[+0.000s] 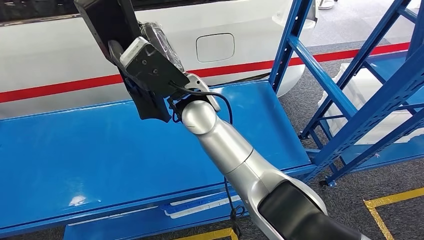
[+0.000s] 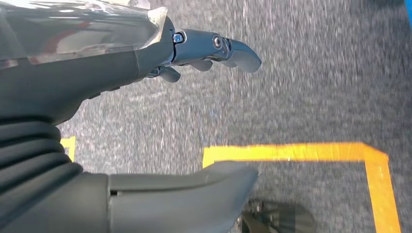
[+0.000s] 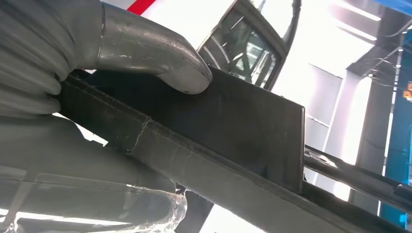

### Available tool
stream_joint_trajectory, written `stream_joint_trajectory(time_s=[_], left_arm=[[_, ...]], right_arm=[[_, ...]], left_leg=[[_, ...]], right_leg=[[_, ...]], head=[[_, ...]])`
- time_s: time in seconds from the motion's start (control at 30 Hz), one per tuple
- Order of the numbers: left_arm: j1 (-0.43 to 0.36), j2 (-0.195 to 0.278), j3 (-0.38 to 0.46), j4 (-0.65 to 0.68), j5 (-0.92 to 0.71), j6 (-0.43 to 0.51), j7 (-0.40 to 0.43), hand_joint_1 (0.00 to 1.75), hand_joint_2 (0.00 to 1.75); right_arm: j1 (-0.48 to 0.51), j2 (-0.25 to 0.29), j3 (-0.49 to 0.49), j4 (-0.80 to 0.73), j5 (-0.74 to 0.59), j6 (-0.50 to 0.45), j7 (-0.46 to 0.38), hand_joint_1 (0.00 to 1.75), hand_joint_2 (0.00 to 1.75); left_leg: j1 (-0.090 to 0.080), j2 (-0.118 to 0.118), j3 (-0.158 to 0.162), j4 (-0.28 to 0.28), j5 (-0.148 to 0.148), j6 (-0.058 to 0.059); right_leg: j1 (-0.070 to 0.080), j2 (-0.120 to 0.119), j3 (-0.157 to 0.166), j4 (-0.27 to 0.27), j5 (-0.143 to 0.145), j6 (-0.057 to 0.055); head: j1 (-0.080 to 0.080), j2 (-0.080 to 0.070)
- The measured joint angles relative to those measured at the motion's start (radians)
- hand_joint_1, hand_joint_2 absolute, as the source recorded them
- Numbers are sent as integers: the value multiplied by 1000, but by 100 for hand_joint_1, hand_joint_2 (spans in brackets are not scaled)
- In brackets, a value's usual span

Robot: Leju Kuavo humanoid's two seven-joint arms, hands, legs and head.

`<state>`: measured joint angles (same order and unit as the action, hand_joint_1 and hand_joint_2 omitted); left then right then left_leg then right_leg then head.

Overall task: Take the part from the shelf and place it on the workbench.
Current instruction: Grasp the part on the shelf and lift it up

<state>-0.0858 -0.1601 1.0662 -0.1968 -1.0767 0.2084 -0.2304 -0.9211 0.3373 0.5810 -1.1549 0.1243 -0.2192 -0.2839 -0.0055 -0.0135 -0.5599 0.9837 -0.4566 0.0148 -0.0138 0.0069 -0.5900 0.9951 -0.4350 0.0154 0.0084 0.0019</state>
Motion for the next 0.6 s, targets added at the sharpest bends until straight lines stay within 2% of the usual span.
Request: stream_joint_trajectory(time_s=[0.1, 0.37, 0.6], left_arm=[[0, 1, 3, 0, 6, 34, 16, 0, 175], [0, 2, 25, 0, 13, 43, 47, 0, 175], [4, 5, 33, 0, 19, 49, 39, 0, 175]], right_arm=[[28, -9, 0, -17, -57, 33, -5, 175, 175], [161, -37, 4, -66, -223, 177, -34, 175, 175], [284, -86, 9, -166, -305, 217, -49, 175, 175]], left_leg=[[0, 0, 0, 0, 0, 0], [0, 0, 0, 0, 0, 0], [0, -1, -1, 0, 0, 0]], right_leg=[[0, 0, 0, 0, 0, 0], [0, 0, 0, 0, 0, 0], [0, 0, -1, 0, 0, 0]], head=[[0, 0], [0, 0], [0, 0]])
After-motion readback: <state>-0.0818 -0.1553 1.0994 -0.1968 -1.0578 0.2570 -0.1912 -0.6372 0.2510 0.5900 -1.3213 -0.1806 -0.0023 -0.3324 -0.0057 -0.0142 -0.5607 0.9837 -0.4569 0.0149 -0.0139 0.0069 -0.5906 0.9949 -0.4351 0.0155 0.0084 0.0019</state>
